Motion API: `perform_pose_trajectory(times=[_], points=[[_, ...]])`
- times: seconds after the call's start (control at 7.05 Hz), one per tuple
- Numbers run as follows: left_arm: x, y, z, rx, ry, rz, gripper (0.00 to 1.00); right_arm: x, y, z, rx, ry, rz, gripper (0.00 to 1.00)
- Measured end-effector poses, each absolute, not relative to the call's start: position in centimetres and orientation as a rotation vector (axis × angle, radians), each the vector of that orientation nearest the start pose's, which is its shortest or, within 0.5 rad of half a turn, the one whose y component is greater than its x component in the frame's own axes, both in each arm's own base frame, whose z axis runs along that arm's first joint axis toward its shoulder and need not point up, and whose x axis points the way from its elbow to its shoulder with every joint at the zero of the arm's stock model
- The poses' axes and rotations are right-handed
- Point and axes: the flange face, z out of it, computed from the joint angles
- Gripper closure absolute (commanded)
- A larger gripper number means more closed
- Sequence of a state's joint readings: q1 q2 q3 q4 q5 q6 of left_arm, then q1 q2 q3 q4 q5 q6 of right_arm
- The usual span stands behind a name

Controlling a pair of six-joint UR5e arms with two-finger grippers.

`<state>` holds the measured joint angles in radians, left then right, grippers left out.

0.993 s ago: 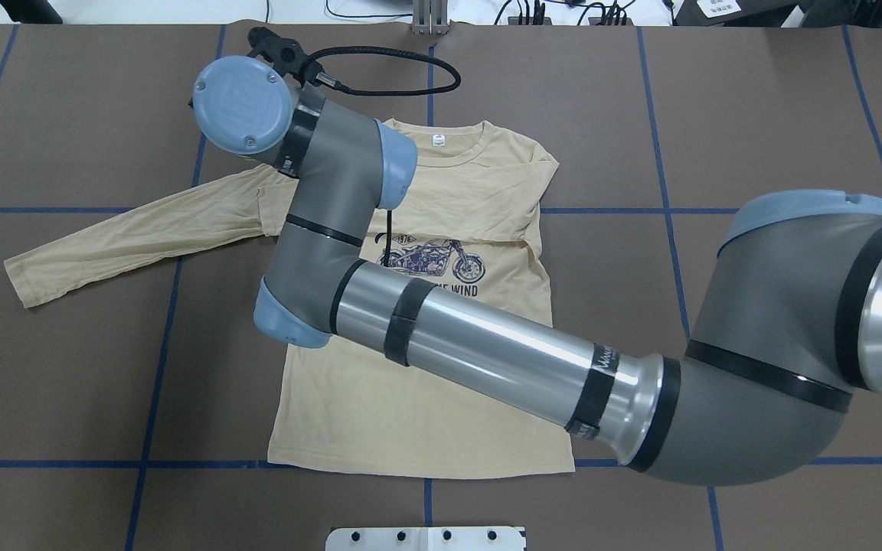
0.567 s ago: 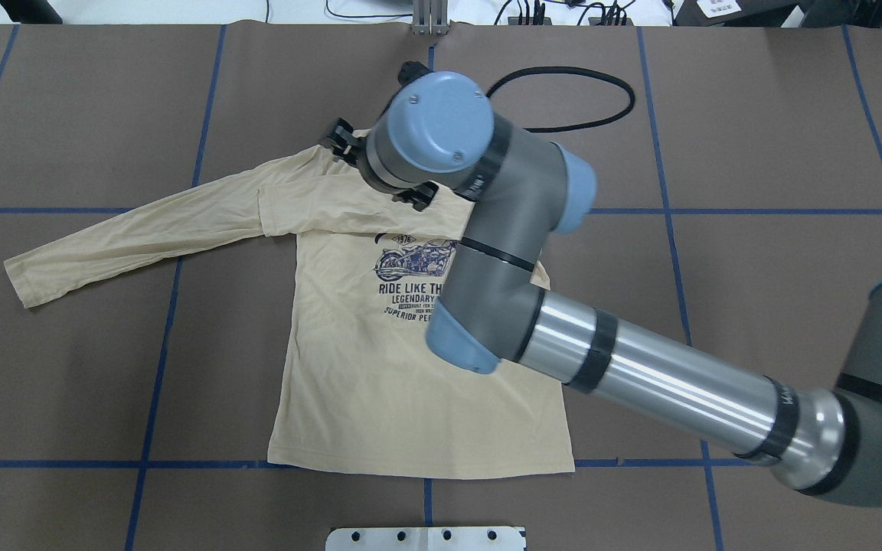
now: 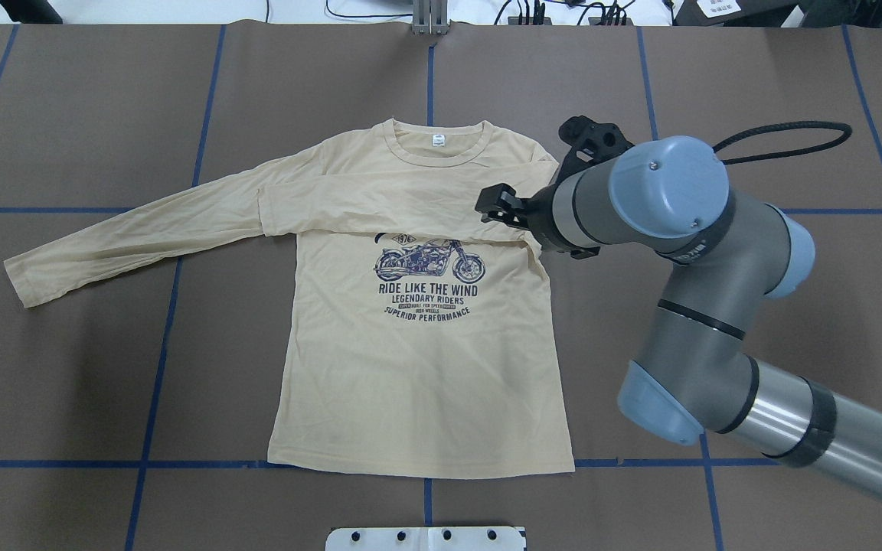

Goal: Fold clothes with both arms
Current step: 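Hold the right gripper at the shirt side while the left gripper reaches the other cuff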

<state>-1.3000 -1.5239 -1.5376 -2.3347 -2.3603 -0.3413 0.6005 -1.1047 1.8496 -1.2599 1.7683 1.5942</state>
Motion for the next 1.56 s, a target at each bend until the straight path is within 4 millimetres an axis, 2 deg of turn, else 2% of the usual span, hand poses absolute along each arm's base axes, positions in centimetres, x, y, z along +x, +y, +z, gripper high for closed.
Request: perform_pose_trajectory(times=[0.14, 0.43, 0.99, 1.13, 1.56], points=[[9.3, -49.7, 61.1, 0.368, 0.928, 0.225, 0.26, -43.3, -43.6, 25.5, 0.127, -1.048, 0.457, 0.00], [11.7, -50.2, 61.5, 0.324, 0.944, 0.229, 0.28, -42.8, -43.3, 26.6, 0.128, -1.034, 0.457, 0.00], [14.5, -52.0, 63.9, 0.250, 0.944, 0.227, 0.40, -43.4, -43.0, 27.3, 0.128, -1.022, 0.455, 0.00], [15.2, -52.1, 64.3, 0.237, 0.944, 0.234, 0.45, -43.5, -42.9, 27.3, 0.128, -1.022, 0.454, 0.00], [16.4, -51.6, 65.5, 0.190, 0.962, 0.251, 0.49, -43.7, -42.7, 27.3, 0.127, -1.022, 0.451, 0.00]])
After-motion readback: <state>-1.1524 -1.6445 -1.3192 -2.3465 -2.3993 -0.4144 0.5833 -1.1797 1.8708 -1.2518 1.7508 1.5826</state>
